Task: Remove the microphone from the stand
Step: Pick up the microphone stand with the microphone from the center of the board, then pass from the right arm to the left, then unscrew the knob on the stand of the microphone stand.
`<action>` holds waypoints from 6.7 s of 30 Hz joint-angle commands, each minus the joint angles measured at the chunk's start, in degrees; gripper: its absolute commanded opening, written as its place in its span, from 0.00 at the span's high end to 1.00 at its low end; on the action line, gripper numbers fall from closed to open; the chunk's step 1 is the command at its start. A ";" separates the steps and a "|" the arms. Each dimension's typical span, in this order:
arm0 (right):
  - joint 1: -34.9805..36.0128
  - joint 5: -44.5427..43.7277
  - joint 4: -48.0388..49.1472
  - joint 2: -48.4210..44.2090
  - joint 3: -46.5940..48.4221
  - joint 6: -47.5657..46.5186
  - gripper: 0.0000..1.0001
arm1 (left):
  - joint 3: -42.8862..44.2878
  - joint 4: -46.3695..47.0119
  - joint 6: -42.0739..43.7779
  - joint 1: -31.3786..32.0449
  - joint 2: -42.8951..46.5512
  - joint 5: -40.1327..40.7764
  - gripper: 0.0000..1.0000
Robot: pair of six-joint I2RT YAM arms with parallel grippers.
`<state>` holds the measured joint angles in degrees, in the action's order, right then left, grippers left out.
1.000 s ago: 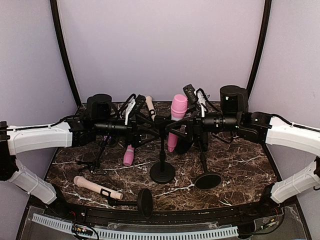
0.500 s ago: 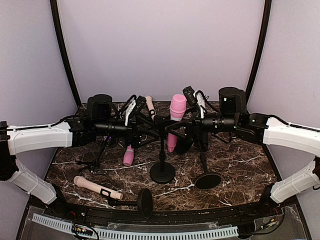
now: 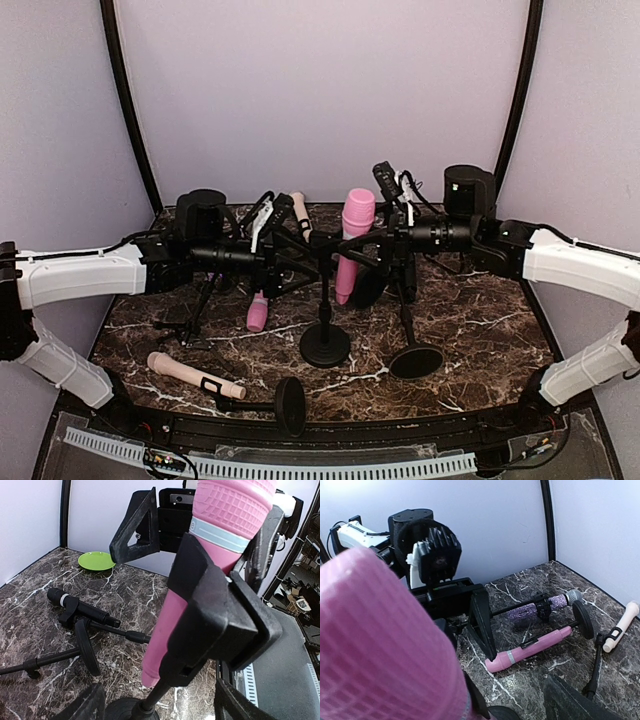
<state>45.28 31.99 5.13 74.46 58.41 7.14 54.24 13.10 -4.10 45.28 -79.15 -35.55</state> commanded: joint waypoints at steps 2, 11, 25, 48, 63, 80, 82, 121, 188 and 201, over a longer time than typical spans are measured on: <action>-0.51 7.28 6.80 -0.19 0.55 0.51 0.05 | 0.51 -1.30 1.36 0.30 -0.66 -1.07 0.23; -1.06 10.94 7.78 1.92 0.69 2.11 0.24 | 0.64 -1.67 1.71 0.26 -1.01 -0.94 0.23; -1.42 9.61 5.94 0.78 -0.93 2.81 0.47 | 0.72 -2.12 2.08 0.26 -1.46 -0.64 0.22; 0.69 -11.83 25.56 -7.50 -9.68 13.69 0.99 | -2.13 2.26 1.87 0.33 -2.04 0.09 0.18; 2.20 -25.08 27.72 -9.59 -6.25 17.17 1.00 | -12.86 29.49 -4.60 8.81 -8.47 15.63 0.16; 2.27 -29.00 29.71 -11.17 -4.78 18.62 1.00 | -12.84 34.92 -6.28 13.13 -15.67 30.04 0.18; 2.27 -29.12 29.79 -11.21 -4.69 18.63 1.00 | -12.55 35.12 -6.68 13.35 -16.49 30.12 0.21; 2.27 -29.60 25.33 -12.60 -6.83 19.09 0.80 | -9.17 33.09 -5.09 13.92 -17.20 34.84 1.00; 15.42 -26.11 39.68 17.40 -0.30 26.29 0.39 | -8.81 13.45 -6.63 -1.06 8.50 8.70 1.00; 15.59 -22.09 41.73 21.35 3.13 26.67 0.54 | -8.00 12.85 -5.87 -1.06 8.28 5.62 1.00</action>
<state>60.38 8.14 42.59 95.59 60.40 33.54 42.94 22.09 -11.49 44.40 -73.25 -27.40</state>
